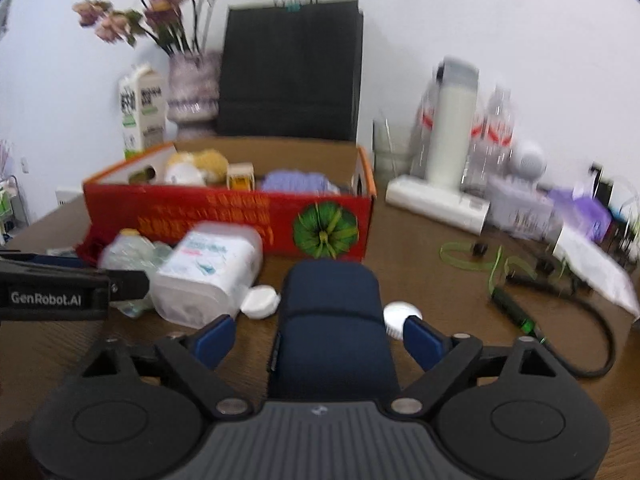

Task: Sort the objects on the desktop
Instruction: 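Grasp the navy zip case with the right tool while the left tool grasps the clear plastic bag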

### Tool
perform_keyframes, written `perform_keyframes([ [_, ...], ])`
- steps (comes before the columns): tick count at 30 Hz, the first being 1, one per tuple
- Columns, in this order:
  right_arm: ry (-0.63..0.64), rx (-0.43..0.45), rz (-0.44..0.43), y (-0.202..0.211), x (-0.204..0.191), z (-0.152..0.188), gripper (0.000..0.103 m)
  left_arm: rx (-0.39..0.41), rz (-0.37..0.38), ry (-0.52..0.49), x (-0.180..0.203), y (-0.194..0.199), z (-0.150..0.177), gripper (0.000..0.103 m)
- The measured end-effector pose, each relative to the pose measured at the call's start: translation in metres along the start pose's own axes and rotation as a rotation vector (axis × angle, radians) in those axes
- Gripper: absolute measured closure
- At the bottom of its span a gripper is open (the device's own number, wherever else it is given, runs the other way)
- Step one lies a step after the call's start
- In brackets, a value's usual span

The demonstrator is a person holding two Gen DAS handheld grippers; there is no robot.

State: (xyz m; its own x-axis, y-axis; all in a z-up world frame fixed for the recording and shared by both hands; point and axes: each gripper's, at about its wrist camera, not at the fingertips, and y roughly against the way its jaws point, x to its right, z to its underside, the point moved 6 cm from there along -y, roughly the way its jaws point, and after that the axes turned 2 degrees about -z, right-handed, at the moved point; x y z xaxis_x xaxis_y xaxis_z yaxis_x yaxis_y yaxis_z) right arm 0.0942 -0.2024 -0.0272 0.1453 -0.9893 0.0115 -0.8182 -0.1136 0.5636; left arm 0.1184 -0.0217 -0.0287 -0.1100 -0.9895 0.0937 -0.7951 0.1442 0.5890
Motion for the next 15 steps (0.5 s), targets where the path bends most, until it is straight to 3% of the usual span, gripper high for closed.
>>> perform_keyframes([
  [1, -0.002, -0.017, -0.001, -0.004, 0.001, 0.003, 0.018, -0.009, 0.0, 0.015, 0.0, -0.004, 0.0, 0.032],
  [3, -0.007, -0.046, 0.003, -0.014, 0.004, 0.008, 0.02, -0.027, -0.016, 0.038, 0.0, -0.009, 0.0, 0.063],
  [4, -0.016, -0.057, 0.001, -0.016, 0.005, 0.009, 0.03, -0.023, -0.021, 0.038, 0.001, -0.009, -0.001, 0.072],
  [5, -0.03, -0.065, -0.002, -0.019, 0.007, 0.01, 0.033, -0.013, -0.021, 0.032, 0.003, -0.008, -0.001, 0.079],
  [15, -0.105, -0.013, -0.037, 0.01, 0.013, 0.012, 0.041, 0.048, 0.066, 0.029, 0.013, 0.044, 0.01, 0.088],
])
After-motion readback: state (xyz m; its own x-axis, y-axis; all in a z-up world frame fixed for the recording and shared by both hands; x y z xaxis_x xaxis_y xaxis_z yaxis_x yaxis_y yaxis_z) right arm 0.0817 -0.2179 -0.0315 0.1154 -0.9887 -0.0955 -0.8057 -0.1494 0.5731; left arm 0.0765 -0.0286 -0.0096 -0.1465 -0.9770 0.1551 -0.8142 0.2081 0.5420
